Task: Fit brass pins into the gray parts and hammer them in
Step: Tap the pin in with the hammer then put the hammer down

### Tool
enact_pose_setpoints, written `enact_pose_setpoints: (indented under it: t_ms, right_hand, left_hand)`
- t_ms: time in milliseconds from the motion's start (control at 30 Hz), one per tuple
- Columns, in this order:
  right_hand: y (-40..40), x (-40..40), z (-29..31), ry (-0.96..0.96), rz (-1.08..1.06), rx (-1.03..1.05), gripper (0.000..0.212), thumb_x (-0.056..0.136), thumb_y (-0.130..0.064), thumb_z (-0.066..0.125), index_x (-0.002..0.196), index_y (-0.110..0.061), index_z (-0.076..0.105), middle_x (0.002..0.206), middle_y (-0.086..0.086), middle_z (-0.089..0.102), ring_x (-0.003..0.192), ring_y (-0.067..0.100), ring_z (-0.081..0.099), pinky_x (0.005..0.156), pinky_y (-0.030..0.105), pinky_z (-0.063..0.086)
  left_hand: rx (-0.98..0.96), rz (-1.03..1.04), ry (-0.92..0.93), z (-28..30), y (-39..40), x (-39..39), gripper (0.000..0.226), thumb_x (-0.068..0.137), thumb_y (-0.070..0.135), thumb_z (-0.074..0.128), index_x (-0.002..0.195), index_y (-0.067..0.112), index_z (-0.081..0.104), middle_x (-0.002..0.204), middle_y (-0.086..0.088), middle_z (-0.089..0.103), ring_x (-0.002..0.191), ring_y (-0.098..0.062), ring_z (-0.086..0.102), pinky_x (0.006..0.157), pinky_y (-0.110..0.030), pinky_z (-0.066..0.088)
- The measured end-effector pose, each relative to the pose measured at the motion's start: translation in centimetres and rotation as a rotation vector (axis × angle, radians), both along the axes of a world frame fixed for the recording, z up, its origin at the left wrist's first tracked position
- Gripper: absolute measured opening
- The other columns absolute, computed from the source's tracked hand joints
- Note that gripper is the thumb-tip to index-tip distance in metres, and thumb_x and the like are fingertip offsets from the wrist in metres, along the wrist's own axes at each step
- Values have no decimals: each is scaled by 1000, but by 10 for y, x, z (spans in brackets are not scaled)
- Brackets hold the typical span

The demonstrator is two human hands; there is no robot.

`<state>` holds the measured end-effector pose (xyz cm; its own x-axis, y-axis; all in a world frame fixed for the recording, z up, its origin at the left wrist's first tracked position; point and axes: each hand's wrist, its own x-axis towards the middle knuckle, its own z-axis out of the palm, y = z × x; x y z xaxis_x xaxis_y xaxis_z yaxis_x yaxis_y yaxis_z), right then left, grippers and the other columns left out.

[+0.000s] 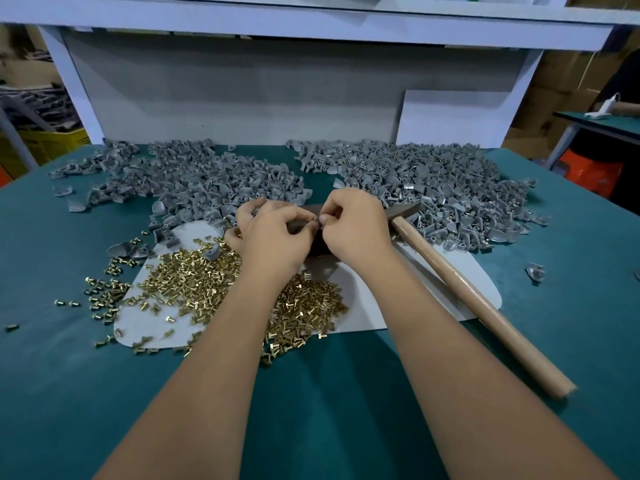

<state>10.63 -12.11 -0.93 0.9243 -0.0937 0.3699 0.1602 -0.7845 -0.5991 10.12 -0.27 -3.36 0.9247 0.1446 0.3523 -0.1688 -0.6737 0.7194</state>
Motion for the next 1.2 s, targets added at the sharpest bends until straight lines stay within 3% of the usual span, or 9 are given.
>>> enact_pose_setpoints:
  t_ms: [433, 833, 933, 1000, 1100, 1200]
  right_hand:
    - [3, -5, -5, 13, -38, 170, 20, 84, -8, 58, 68, -20, 59, 70, -3, 59, 69, 16, 54, 58, 26, 40]
    - [-1, -3, -14, -90, 2, 126, 20, 86, -6, 58, 71, -18, 57, 81, -4, 56, 73, 11, 48, 66, 26, 36]
    - [-5, -5, -11, -54, 61, 103, 16, 88, -9, 59, 76, -20, 62, 85, -4, 60, 77, 10, 51, 69, 24, 36]
    - [-12, -10, -3, -5, 101, 205, 14, 91, -13, 57, 89, -20, 69, 89, -7, 64, 83, 8, 55, 70, 21, 39]
    - [-34, -22, 10, -34, -34, 238, 19, 95, -19, 50, 94, -29, 67, 85, -16, 62, 76, 0, 55, 58, 18, 36]
    - [-69, -39, 13, -48, -353, -82, 22, 93, -25, 46, 76, -19, 58, 70, -5, 57, 65, 18, 55, 50, 24, 30]
  left_hand:
    - [25, 36, 18, -1, -3, -1, 5, 89, 41, 67, 85, 42, 68, 127, 18, 58, 138, -15, 21, 104, -48, 14]
    - [15, 28, 9, -3, -3, -1, 3, 89, 42, 67, 88, 41, 70, 125, 18, 59, 138, -17, 22, 106, -49, 15]
    - [11, 20, 1, -5, -3, 0, 4, 90, 42, 66, 86, 43, 67, 125, 18, 59, 138, -17, 23, 107, -52, 15]
    - [1, 26, 10, -5, -2, 0, 10, 90, 43, 66, 80, 44, 63, 126, 20, 59, 137, -16, 24, 106, -49, 13]
    - [-35, 16, 39, -5, -2, 1, 20, 90, 44, 65, 71, 46, 59, 125, 24, 56, 136, -15, 23, 103, -45, 11]
    - [-63, 5, 62, -5, -2, 2, 21, 90, 45, 65, 70, 46, 59, 125, 26, 53, 135, -12, 22, 105, -47, 10]
